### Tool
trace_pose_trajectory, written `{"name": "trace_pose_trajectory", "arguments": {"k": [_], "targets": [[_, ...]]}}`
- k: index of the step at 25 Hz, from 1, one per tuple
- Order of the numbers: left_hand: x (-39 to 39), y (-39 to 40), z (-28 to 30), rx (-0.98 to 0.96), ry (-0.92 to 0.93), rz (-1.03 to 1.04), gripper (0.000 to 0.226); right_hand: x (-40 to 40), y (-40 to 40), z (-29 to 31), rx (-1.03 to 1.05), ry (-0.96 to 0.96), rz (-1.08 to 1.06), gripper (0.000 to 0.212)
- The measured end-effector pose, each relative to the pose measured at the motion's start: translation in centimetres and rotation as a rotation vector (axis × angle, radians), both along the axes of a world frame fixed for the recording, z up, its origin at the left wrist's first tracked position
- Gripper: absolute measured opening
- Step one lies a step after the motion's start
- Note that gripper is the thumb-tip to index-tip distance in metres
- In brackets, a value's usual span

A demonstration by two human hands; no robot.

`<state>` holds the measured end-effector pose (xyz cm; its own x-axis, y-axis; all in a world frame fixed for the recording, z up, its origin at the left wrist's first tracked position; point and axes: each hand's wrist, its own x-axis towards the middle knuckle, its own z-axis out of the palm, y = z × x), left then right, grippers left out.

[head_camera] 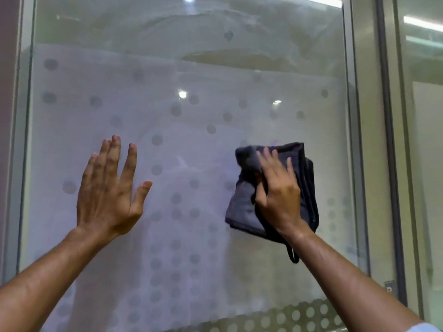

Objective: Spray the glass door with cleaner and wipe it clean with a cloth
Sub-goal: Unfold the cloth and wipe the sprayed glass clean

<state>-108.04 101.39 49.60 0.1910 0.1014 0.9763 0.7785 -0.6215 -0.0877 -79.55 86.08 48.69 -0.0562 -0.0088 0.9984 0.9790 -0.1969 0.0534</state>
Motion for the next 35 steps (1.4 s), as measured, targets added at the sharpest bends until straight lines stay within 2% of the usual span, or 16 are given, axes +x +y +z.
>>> {"name": "trace_pose_trajectory", "arguments": {"k": [3,6,8,13,14,18,19,21,24,26,28,32,35], "targets": [[0.0,-0.1,0.0,-0.001,-0.001,-0.015,0.078,2.0,-1.2,-0.6,0.020,-0.007,-0.093,0.061],[0.0,0.0,0.1,0.006,0.004,-0.012,0.078,2.2,-0.7,3.9,0.144,0.207,-0.032,0.059],[0.0,0.0,0.1,0.006,0.003,-0.012,0.078,1.3,-0.3,4.7,0.174,0.257,0.016,0.060],[0.0,0.0,0.1,0.001,0.006,-0.017,0.078,1.7,-1.1,-0.2,-0.051,-0.135,-0.063,0.060],[0.0,-0.1,0.1,0.001,0.006,-0.016,0.078,2.3,-1.3,0.4,-0.034,-0.121,-0.075,0.060],[0.1,0.0,0.1,0.005,-0.003,-0.011,0.078,2.0,-0.7,5.4,0.171,0.230,0.015,0.057],[0.1,0.1,0.1,0.005,0.000,-0.007,0.078,1.3,-0.2,5.8,0.184,0.251,0.033,0.059],[0.1,0.1,0.1,0.006,0.003,-0.004,0.078,-0.2,0.4,4.9,0.120,0.122,0.048,0.061],[0.0,0.0,0.0,-0.001,0.004,-0.017,0.078,-1.6,0.4,0.3,-0.102,-0.209,0.052,0.057],[-0.1,0.0,0.1,-0.003,0.002,-0.020,0.078,-0.6,-0.5,-2.3,-0.148,-0.283,0.013,0.055],[-0.1,0.1,0.1,-0.004,0.007,-0.022,0.078,1.7,-1.7,-2.8,-0.077,-0.164,-0.020,0.062],[-0.1,0.2,0.0,0.001,0.005,-0.015,0.078,4.0,-1.9,2.4,0.205,0.290,-0.026,0.056],[0.0,0.2,-0.1,0.001,0.005,0.002,0.078,1.2,-0.2,6.4,0.244,0.389,0.076,0.056]]}}
